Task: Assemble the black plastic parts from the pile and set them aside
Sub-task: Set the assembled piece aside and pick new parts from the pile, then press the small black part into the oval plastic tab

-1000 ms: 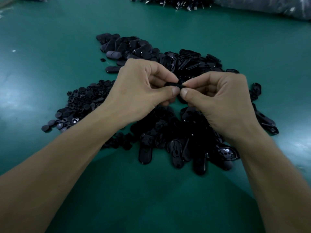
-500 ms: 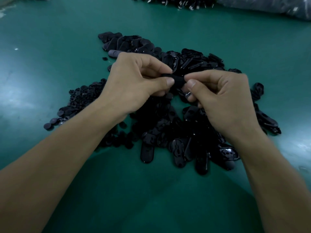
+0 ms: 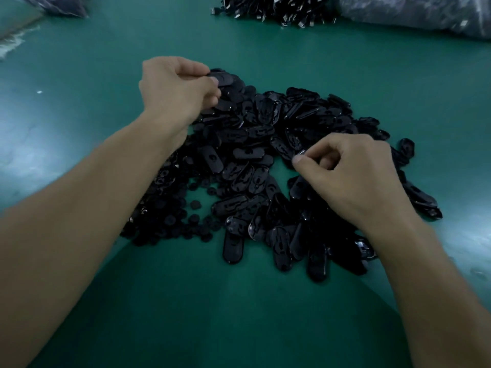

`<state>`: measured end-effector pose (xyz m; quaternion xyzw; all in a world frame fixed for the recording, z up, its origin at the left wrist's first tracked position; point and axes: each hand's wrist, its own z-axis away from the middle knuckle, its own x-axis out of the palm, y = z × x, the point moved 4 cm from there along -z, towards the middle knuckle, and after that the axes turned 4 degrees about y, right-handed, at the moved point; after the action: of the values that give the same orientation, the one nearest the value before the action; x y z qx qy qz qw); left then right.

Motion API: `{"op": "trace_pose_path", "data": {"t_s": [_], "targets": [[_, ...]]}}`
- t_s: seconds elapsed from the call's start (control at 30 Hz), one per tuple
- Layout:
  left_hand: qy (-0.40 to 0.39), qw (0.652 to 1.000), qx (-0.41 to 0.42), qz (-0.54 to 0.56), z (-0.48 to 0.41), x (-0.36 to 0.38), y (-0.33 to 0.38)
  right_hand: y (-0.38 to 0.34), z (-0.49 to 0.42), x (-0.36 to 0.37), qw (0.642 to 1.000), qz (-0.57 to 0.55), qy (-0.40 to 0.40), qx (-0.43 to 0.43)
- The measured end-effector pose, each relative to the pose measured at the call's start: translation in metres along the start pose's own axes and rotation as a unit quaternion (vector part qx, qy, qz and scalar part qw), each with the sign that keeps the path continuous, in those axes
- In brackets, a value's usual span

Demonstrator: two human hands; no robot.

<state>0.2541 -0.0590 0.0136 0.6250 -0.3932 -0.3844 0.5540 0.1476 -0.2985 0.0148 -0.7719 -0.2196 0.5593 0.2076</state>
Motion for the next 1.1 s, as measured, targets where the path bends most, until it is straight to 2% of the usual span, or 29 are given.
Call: {"op": "trace_pose_path", "data": {"t_s": [0.2,0.4,0.53,0.73,0.93,1.1], "targets": [[0.033,0.999,0.0,-0.025,-0.021,0.004,-0.005,-0.006,0.003,0.0,0.995,0.044,-0.084,-0.011],[0.037,0.993,0.036,-0.103,-0.023,0.01,-0.012,-0.006,0.004,0.0,0.996,0.033,-0.08,-0.013],[0.038,0.979,0.097,-0.177,-0.022,0.009,-0.006,-0.007,0.003,0.001,0.995,0.04,-0.088,-0.032],[0.047,0.986,0.093,-0.127,-0.004,0.005,-0.003,-0.007,0.002,-0.007,0.995,0.036,-0.094,-0.026],[-0.031,0.994,0.07,-0.084,0.023,0.006,0.0,-0.004,0.001,-0.008,0.991,0.029,-0.128,0.001],[-0.08,0.991,0.095,-0.058,0.047,0.002,0.011,-0.001,0.0,-0.005,0.992,0.034,-0.125,0.003]]}}
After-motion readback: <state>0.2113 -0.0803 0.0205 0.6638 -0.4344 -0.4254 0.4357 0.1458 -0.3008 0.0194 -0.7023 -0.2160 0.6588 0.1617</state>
